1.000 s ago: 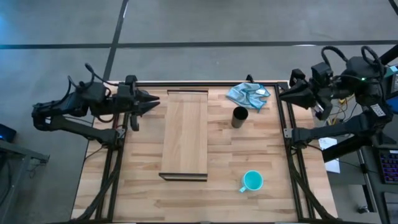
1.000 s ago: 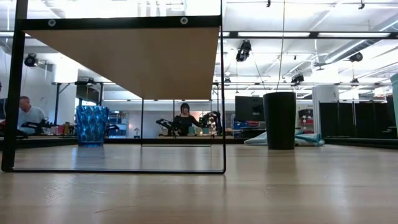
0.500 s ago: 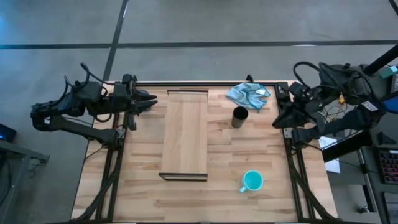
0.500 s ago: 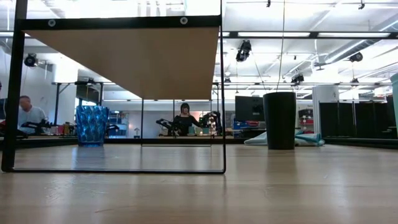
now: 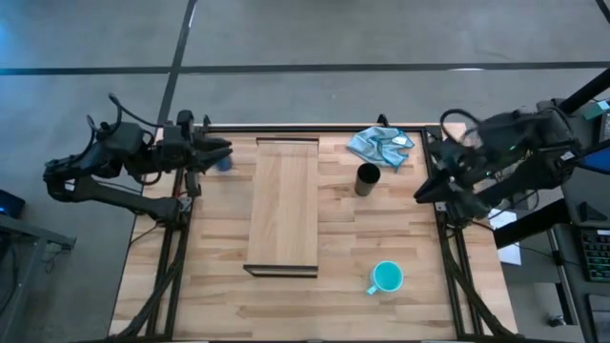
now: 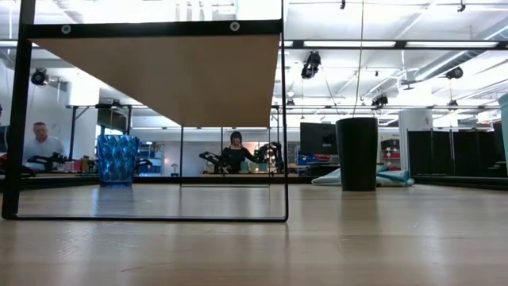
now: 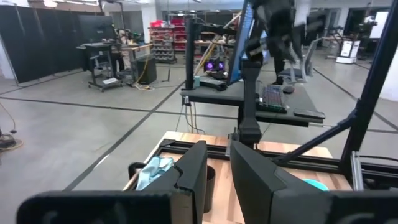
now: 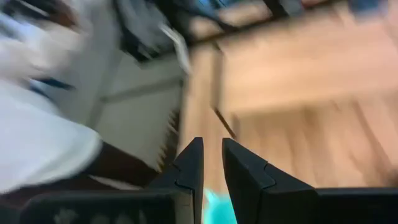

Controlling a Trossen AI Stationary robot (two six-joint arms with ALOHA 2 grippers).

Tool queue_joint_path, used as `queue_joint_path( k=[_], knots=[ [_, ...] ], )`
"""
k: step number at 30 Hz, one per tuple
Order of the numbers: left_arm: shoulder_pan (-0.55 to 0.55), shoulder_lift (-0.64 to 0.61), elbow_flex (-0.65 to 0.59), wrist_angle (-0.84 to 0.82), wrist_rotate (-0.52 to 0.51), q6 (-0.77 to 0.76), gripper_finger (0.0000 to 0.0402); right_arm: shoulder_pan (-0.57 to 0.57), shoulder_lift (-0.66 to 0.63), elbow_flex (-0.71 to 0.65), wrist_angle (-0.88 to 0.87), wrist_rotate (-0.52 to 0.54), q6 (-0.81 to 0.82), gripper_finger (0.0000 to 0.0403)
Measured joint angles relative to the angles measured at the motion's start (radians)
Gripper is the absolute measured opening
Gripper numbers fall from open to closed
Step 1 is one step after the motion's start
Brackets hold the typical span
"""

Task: Stack small to large cups/mugs on shelf
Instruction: Put the blue mug on the shelf

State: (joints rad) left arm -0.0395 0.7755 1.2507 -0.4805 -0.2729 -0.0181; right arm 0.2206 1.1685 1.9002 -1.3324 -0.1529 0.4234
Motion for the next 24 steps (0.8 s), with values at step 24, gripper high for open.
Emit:
queue_joint_path(
  k=[24],
  knots=[
    [0.000,-0.013,-0.001,-0.010,-0.017,0.000,0.0059,0.048,0.212,-0.071,-0.239,-0.021,0.100,0.0054]
  ],
)
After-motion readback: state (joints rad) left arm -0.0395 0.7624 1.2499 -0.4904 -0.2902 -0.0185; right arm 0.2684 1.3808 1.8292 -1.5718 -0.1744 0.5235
